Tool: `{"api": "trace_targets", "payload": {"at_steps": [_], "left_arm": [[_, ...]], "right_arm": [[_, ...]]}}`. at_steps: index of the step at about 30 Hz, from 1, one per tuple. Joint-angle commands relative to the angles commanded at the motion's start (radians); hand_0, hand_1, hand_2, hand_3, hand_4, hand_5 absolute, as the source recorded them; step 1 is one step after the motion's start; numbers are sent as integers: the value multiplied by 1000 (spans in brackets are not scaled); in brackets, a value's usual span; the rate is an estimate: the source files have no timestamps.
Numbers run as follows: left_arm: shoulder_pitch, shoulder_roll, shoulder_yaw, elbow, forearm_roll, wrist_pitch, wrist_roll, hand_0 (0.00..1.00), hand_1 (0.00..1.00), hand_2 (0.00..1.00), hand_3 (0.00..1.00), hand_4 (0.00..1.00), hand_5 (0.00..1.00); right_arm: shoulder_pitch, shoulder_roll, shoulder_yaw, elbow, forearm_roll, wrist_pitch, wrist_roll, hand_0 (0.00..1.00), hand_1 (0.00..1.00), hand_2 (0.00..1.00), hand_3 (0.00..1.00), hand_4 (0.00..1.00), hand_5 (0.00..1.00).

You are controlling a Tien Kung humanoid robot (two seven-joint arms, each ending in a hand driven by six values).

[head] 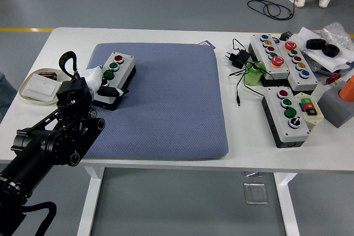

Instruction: Pick up the button,place it on the desk,press the button,press the button

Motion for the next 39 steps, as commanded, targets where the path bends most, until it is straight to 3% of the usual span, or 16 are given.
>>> {"api": "trace_targets", "payload": {"at_steps": [2, 3, 8, 9, 14, 15, 20, 21, 26, 27, 32, 33, 39], "left_arm": [[-3, 1, 0, 3, 0, -5, -3, 546, 571, 733, 956, 763, 284], [-4, 1, 0, 5, 0, -7, -5, 480, 438, 620, 809, 659, 122], [-11, 0, -2, 25, 0, -4, -7, 480, 438, 620, 809, 659, 122], [-11, 0, -2, 29, 0, -2, -8, 401, 339, 439, 528, 500, 2], [-13, 2, 1, 42, 0, 15, -12, 401, 339, 439, 528, 500, 2], [-13, 2, 1, 43, 0, 17, -13, 350, 276, 320, 446, 482, 2], [-15, 5, 7, 61, 0, 17, -29, 350, 276, 320, 446, 482, 2], [-15, 6, 8, 66, 0, 16, -34, 199, 155, 193, 333, 332, 2], [-14, 9, 13, 70, 0, 20, -49, 199, 155, 193, 333, 332, 2], [-14, 10, 14, 70, 0, 22, -53, 157, 106, 147, 286, 240, 2], [-12, 14, 17, 65, 0, 59, -58, 157, 106, 147, 286, 240, 2], [-11, 15, 17, 65, 0, 65, -58, 182, 59, 77, 244, 248, 2], [-8, 23, 18, 59, 0, 107, -75, 194, 64, 73, 239, 251, 2]], "right_arm": [[0, 0, 1, 0, -1, 0, 0, 658, 646, 694, 592, 395, 263], [0, 0, 1, 0, -1, 0, 0, 659, 646, 694, 592, 394, 262], [0, 1, 2, 0, -1, -1, 0, 659, 646, 694, 592, 394, 262], [1, 1, 2, 0, -1, -1, 0, 658, 645, 694, 592, 393, 260], [1, 1, 1, 0, 0, -2, 0, 658, 645, 694, 592, 393, 260], [1, 1, 2, 0, 0, -1, 0, 658, 645, 693, 592, 392, 261], [2, 1, 2, 0, -1, -1, 0, 658, 645, 693, 592, 392, 261], [2, 1, 2, 0, 0, -1, 0, 659, 645, 693, 592, 392, 260], [1, 1, 2, 0, 0, -2, 0, 659, 645, 693, 592, 392, 260], [1, 1, 2, 0, 0, -2, 0, 658, 645, 692, 591, 391, 261], [1, 1, 1, 0, 1, -2, 0, 658, 645, 692, 591, 391, 261], [1, 1, 0, 0, 2, -2, 0, 658, 645, 693, 591, 391, 259], [0, 0, 1, 0, 1, -2, 0, 658, 645, 692, 591, 391, 259]]}}
